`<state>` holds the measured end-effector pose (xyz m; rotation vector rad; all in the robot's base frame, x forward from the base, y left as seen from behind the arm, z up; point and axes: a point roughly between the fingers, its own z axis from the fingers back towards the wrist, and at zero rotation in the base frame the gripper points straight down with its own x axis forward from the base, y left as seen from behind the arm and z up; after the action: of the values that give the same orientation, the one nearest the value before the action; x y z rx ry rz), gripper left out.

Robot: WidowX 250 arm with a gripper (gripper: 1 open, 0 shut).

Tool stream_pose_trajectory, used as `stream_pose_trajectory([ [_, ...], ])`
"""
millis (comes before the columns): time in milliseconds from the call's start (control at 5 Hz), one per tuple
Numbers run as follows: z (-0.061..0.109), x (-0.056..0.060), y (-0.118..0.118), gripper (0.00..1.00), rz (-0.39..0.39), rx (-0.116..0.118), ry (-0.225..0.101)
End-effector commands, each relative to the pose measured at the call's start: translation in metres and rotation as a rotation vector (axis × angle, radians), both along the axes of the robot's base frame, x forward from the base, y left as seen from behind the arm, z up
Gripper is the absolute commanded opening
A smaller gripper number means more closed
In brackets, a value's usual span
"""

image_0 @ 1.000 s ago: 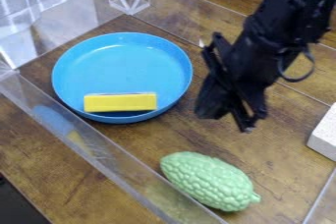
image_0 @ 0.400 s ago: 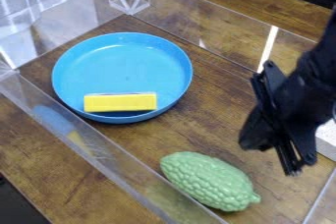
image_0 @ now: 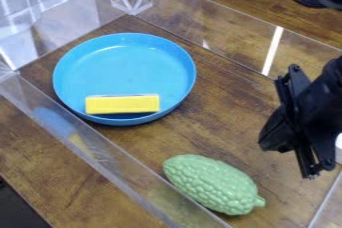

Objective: Put the white object in the blue tray

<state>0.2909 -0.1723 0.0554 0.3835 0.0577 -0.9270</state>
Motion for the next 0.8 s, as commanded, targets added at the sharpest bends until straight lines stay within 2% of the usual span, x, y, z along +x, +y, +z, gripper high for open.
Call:
stream_pose_trajectory([
  [0, 0.010, 0.009, -0.007, 0.00, -0.022, -0.010, -0.060],
  [600, 0.050, 0.003, 0.010, 0.00, -0.051, -0.054, -0.084],
])
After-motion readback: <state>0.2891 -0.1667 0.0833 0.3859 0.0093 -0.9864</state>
